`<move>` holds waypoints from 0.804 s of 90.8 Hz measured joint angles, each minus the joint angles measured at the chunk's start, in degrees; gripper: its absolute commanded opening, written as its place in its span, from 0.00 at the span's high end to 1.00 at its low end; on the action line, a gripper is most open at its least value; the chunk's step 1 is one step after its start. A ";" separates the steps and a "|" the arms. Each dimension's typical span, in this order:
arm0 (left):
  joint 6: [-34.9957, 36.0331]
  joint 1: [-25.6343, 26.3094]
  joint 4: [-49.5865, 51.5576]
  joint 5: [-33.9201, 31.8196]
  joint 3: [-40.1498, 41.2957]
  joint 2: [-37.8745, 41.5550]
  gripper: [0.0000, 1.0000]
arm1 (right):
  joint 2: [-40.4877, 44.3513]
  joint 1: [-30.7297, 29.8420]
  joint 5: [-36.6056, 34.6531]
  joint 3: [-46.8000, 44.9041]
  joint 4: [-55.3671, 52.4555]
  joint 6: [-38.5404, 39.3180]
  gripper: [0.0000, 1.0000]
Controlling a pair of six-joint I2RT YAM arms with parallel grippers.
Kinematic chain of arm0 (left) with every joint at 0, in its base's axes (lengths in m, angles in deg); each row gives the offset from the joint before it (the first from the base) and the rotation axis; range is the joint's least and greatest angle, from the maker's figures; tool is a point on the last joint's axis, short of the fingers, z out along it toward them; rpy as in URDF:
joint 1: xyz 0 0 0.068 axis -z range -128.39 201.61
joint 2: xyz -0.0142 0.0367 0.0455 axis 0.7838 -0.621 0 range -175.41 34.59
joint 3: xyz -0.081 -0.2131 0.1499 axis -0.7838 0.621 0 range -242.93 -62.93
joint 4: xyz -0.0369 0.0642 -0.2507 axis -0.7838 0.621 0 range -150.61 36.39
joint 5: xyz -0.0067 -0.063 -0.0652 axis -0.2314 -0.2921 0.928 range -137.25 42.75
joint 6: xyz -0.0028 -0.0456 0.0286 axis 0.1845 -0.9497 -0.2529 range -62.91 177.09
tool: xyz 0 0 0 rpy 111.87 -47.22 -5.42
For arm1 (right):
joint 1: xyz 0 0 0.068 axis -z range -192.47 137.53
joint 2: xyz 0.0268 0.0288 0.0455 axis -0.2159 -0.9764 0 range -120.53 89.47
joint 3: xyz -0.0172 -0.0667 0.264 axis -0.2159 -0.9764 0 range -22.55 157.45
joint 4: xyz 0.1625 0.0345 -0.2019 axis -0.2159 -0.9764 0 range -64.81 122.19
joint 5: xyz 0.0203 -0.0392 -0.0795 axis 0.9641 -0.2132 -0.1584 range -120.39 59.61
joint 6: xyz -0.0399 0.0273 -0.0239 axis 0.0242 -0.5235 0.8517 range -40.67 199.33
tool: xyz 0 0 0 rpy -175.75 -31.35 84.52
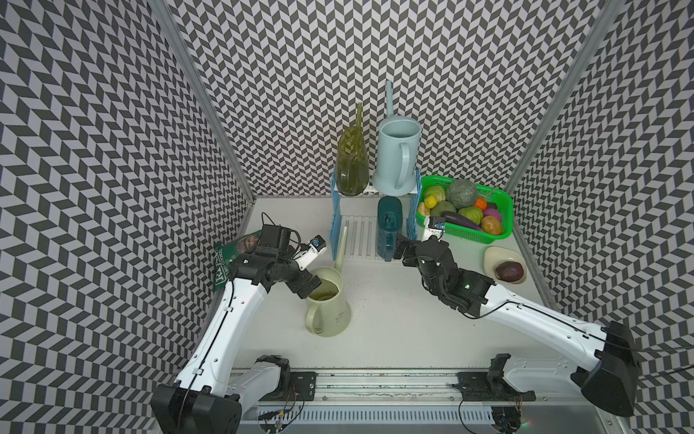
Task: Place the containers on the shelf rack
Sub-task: 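Pick up a container from the center of the board.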
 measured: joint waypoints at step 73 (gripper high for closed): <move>1.77 -2.45 -12.41 0.09 4.11 0.94 0.00 | 1.75 0.00 0.35 -0.55 -0.20 0.00 0.00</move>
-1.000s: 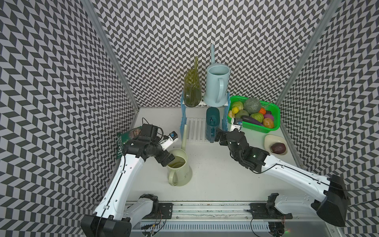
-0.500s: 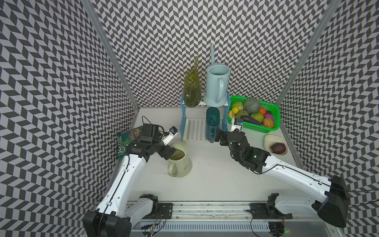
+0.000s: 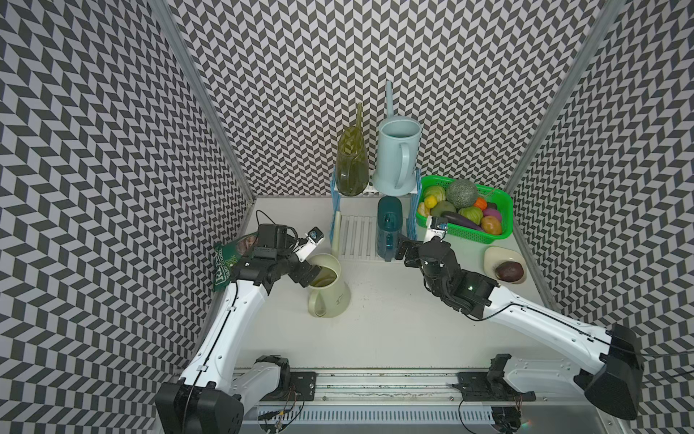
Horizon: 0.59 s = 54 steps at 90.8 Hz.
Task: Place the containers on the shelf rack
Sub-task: 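Pick up a container from the center of the board.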
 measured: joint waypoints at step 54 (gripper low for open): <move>-0.37 -0.20 11.89 0.09 -6.93 3.41 0.00 | 1.09 -0.15 0.87 -0.24 -0.02 0.00 0.00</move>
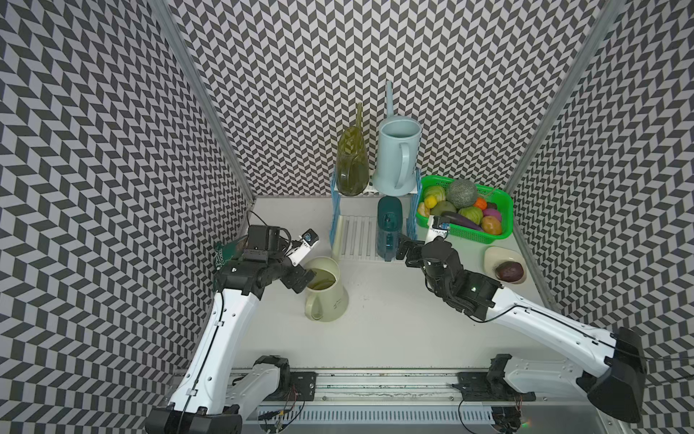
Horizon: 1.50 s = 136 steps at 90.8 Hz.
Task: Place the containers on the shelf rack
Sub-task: 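Pick up a container from the center of the board.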
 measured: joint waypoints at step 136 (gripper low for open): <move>0.28 3.91 2.95 -8.87 13.29 7.82 0.21 | 5.18 -0.17 13.05 -4.37 4.79 11.98 0.00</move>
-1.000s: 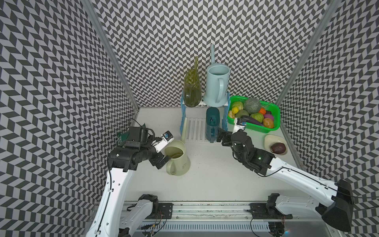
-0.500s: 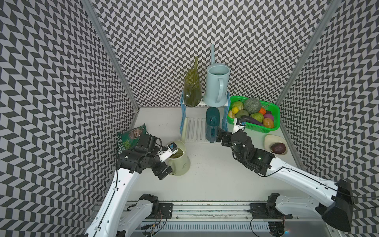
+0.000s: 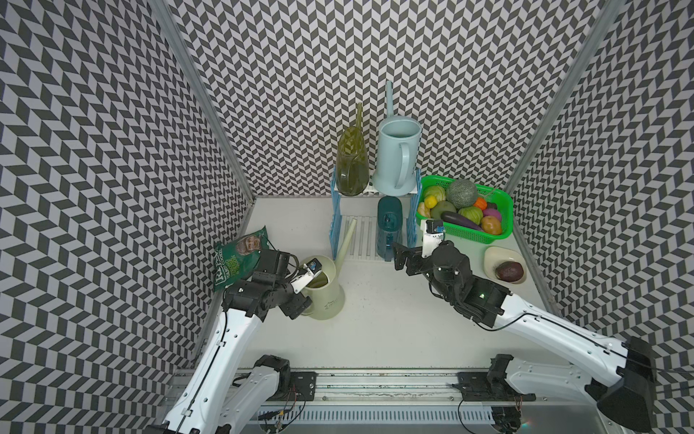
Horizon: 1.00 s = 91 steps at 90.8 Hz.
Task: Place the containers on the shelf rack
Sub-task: 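Pick up a container from the center of the board.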
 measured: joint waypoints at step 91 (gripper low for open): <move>2.89 -6.56 -20.68 16.22 13.00 3.98 0.62 | 4.24 0.00 11.89 -3.82 3.39 6.69 0.00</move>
